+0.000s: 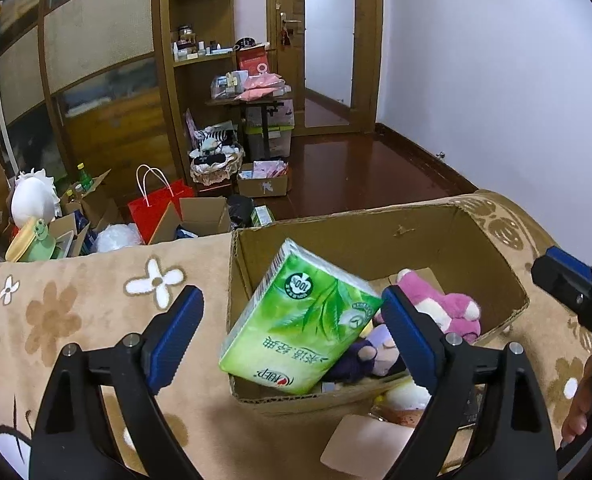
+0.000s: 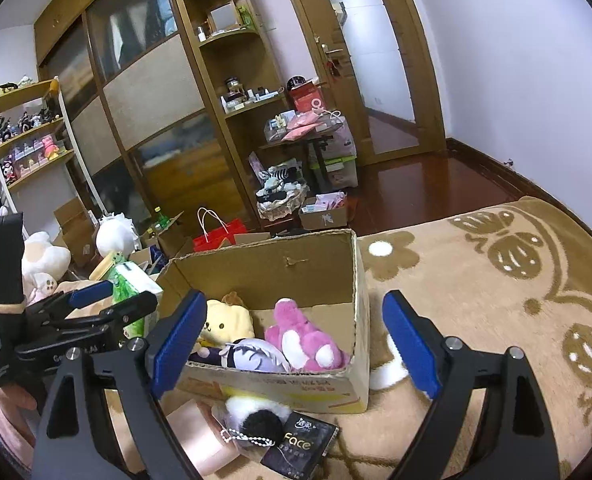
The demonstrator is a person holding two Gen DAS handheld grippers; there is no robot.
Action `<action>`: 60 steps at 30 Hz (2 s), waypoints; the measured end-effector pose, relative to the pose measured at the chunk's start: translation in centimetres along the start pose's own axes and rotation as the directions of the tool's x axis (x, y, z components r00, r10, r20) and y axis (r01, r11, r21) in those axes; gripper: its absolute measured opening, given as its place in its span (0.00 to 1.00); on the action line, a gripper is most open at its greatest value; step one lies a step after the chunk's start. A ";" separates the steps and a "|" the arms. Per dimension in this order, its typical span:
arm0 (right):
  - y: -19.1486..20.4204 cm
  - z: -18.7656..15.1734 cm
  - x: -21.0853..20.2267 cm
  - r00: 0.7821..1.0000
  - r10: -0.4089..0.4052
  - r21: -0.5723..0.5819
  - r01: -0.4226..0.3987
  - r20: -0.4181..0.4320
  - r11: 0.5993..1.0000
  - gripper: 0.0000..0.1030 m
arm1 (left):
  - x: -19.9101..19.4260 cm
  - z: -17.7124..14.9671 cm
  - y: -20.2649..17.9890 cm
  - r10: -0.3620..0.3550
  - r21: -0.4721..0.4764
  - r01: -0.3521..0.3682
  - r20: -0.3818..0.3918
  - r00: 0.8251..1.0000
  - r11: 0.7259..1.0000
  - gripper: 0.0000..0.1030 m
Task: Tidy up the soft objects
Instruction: 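Open both grippers to drop the tissue pack and doll into the box, then close the left gripper on the pink sponge while the right grips the black tissue pack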
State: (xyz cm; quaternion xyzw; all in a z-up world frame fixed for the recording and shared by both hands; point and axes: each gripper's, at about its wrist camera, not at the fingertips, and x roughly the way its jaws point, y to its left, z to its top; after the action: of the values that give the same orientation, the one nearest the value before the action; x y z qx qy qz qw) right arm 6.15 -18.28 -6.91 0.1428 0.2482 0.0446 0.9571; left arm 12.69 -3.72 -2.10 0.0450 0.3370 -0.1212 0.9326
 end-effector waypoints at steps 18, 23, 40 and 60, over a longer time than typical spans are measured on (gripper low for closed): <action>0.4 -2.3 -1.9 0.998 -0.023 0.001 0.023 -0.064 1.000 0.91 | -2.6 -1.7 0.5 0.035 -0.008 -0.035 -0.033 0.999 0.999 0.95; 0.8 -3.0 -2.6 0.996 -0.034 -0.002 0.034 -0.088 0.999 0.91 | -4.3 -2.9 0.5 0.048 0.000 -0.049 -0.071 0.996 0.999 0.95; 0.7 -5.6 -2.7 0.984 -0.066 0.028 0.072 -0.163 0.997 0.91 | -4.8 -6.4 -2.1 -0.026 0.050 0.037 -0.206 0.978 0.998 0.95; -2.2 -9.2 3.4 0.937 -0.121 0.068 0.152 -0.328 0.986 0.91 | 1.3 -8.6 -5.8 -0.082 0.116 0.134 -0.372 0.924 0.984 0.95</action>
State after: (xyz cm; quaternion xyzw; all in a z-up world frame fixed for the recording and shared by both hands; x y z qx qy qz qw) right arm 4.66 -17.57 -16.84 0.1598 0.4127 -0.0106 0.8967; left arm 6.85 -8.11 -9.52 0.1133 0.4975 -0.1852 0.8399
